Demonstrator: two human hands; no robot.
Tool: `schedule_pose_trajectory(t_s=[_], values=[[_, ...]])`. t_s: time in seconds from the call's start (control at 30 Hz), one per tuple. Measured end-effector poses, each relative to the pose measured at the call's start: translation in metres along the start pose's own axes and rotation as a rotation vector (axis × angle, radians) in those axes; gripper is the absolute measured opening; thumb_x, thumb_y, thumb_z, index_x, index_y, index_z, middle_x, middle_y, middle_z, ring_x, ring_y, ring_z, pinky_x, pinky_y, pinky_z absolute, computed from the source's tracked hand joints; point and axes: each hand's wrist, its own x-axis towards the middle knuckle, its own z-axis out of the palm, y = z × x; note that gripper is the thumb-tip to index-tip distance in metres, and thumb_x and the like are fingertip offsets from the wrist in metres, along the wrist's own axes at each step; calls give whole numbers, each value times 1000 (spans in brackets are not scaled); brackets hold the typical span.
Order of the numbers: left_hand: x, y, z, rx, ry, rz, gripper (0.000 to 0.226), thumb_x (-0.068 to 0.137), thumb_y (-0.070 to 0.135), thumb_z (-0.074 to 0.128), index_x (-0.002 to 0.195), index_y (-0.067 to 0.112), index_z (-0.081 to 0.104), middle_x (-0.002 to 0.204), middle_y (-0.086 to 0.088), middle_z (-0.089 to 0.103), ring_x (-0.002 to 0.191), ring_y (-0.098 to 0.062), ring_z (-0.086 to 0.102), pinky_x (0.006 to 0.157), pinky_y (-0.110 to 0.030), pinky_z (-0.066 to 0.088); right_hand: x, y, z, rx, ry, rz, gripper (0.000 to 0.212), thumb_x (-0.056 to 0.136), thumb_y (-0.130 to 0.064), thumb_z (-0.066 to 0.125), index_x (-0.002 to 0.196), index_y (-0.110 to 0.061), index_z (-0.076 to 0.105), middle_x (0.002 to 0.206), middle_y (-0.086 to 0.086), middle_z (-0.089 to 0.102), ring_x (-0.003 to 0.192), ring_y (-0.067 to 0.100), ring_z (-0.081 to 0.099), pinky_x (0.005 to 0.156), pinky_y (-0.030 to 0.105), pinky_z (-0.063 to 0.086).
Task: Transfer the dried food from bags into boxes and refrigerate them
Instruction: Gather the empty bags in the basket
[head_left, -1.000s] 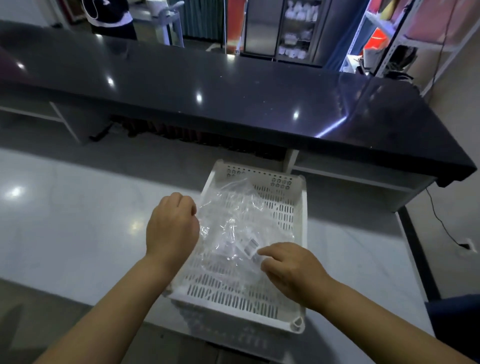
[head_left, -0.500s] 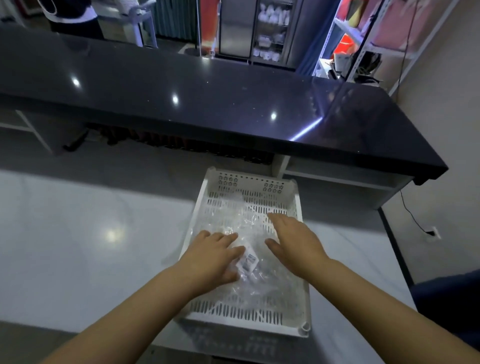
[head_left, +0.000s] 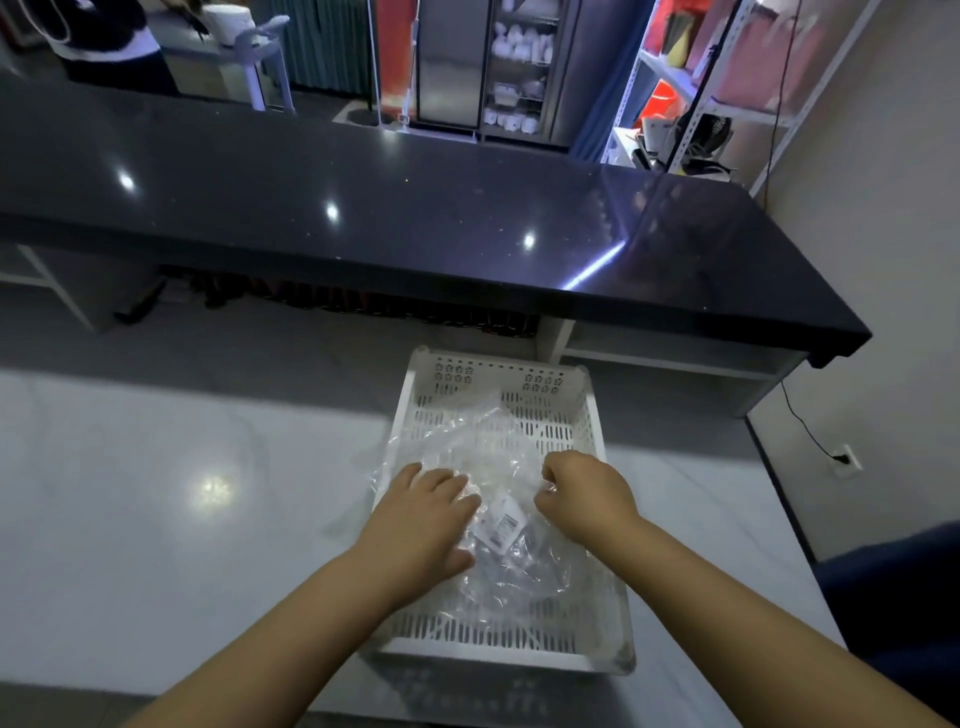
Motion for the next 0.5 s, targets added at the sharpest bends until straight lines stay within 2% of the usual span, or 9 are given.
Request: schedule_pose_trajectory(t_s=[0.07,0.13,0.17,0.2,0.27,0.33,0.4,0.5], values=[[3,-4,-8,2,56,-9,57,65,50,71,116,24,63,123,0,64,116,-19,58,103,-42,39,-2,6,-7,92,61,52,14,83,-18,53,72,-20,45,74,-4,50,70,20,50,50,26,31],[6,-4,-15,-19,171,16,54,59,47,76,108,25,67,113,2,69,106,-18,65,96,-39,45,-3,13,-10,268,100,135,15,79,-15,55,69,-19,44,71,0,53,67,22,55,52,27,36],[5,-3,-18,-61,192,43,54,63,40,75,114,25,65,119,2,66,112,-18,61,101,-38,41,-3,16,-11,388,111,189,16,77,-13,56,68,-17,44,71,3,55,65,23,58,53,28,41],[5,-1,-21,-105,180,92,59,68,32,70,125,25,57,133,2,57,125,-19,51,109,-37,29,-3,18,-12,507,119,245,14,76,-10,57,68,-15,46,72,6,57,62,23,59,54,30,44],[3,4,-19,-204,87,142,78,76,24,58,147,30,24,155,8,19,146,-14,10,116,-32,-1,-5,21,-13,691,135,350,10,74,-5,59,73,-11,50,72,11,57,57,23,56,53,32,48],[0,10,-19,-212,-64,170,97,77,31,58,149,32,-7,158,10,-9,143,-9,-17,114,-31,-15,-8,24,-14,829,135,424,11,74,1,59,78,-7,52,72,13,59,54,22,55,51,30,48],[1,15,-12,-189,-67,186,111,73,43,64,146,31,-19,157,7,-17,142,-10,-22,114,-33,-18,-11,22,-14,934,133,470,16,77,3,58,89,-6,54,76,14,63,55,21,57,47,27,49],[6,20,-5,-111,23,197,114,73,49,68,146,30,-17,159,3,-7,145,-14,-9,116,-35,-14,-15,16,-12,1023,122,496,32,78,3,58,107,-8,50,81,18,66,54,21,58,47,26,49]])
